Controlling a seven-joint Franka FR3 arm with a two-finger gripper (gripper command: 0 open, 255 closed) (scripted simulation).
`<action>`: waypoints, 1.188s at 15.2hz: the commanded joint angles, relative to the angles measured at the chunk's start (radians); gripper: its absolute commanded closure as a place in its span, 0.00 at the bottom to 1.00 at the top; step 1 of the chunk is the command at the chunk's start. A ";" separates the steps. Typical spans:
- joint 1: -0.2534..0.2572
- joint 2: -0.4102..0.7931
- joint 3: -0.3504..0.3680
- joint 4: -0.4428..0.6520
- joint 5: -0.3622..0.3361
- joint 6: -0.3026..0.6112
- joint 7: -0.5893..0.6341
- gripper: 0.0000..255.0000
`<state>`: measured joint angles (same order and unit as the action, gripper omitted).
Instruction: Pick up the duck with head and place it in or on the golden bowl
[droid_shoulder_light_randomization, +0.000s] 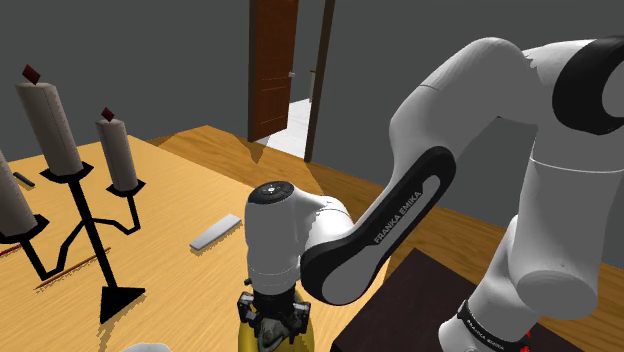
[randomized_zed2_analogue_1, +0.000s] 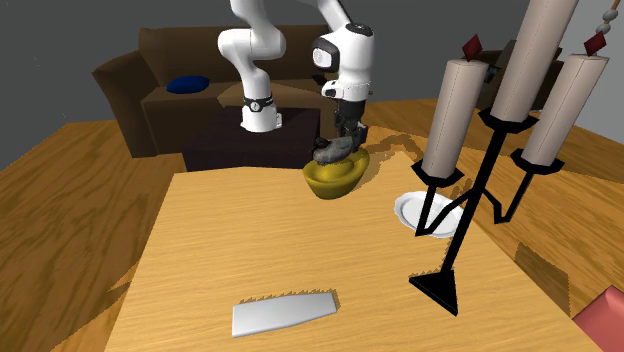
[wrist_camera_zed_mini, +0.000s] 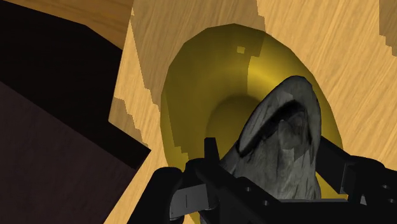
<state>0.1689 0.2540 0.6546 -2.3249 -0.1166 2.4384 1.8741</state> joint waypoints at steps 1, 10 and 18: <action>-0.001 0.000 -0.001 -0.001 0.000 0.000 0.000 0.00; -0.039 -0.108 0.039 0.034 0.097 -0.121 -0.069 0.00; -0.038 -0.108 0.037 0.034 0.097 -0.121 -0.070 0.00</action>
